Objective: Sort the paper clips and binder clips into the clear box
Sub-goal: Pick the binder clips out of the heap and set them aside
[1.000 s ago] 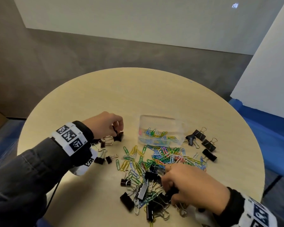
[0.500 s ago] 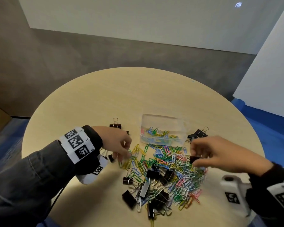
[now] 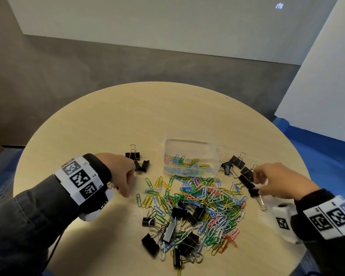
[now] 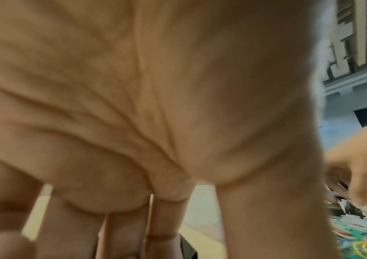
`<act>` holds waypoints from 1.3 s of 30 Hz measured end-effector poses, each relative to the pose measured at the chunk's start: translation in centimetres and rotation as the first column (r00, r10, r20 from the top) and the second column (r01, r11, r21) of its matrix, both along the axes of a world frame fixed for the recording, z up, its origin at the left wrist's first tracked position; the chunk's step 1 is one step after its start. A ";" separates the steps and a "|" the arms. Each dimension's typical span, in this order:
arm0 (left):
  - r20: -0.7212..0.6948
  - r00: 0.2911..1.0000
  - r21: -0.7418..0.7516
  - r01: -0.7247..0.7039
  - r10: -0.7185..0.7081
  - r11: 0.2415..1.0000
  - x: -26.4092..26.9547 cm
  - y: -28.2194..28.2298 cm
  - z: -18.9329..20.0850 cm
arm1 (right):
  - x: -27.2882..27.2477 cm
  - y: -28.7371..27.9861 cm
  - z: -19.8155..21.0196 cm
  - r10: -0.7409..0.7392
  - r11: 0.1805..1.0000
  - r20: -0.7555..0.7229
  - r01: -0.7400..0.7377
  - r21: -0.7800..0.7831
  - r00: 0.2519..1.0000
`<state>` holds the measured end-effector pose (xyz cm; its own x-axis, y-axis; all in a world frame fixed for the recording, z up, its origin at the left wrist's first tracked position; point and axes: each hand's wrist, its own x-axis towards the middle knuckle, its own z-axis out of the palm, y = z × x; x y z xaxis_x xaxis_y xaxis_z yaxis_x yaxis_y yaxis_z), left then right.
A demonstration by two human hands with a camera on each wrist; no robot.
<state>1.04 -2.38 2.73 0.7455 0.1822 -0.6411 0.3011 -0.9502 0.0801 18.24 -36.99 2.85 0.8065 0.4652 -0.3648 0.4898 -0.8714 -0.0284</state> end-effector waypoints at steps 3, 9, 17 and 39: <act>-0.005 0.999 -0.006 0.040 -0.040 0.999 0.0 -0.8 -0.4 | -0.8 0.3 1.3 0.048 0.999 0.071 -0.049 0.015 0.996; 0.133 0.984 -0.169 0.140 -0.119 0.976 0.3 -3.4 -2.0 | -7.0 3.9 2.9 0.286 0.941 -0.228 -0.228 0.251 0.931; 0.331 0.918 -0.274 0.313 -0.217 0.909 -0.4 -6.4 0.0 | -11.4 7.0 -0.4 0.465 0.870 -0.036 -0.449 0.203 0.885; 0.364 0.796 -0.033 0.530 -0.484 0.847 -0.7 -9.5 -0.4 | -5.8 4.9 3.0 0.255 0.898 -0.156 -0.174 0.404 0.954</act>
<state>0.31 -11.90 2.30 0.8773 -0.3472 -0.3313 -0.2877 -0.9331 0.2160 12.44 -32.14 5.88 0.6000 0.7543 -0.2666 0.6122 -0.6474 -0.4540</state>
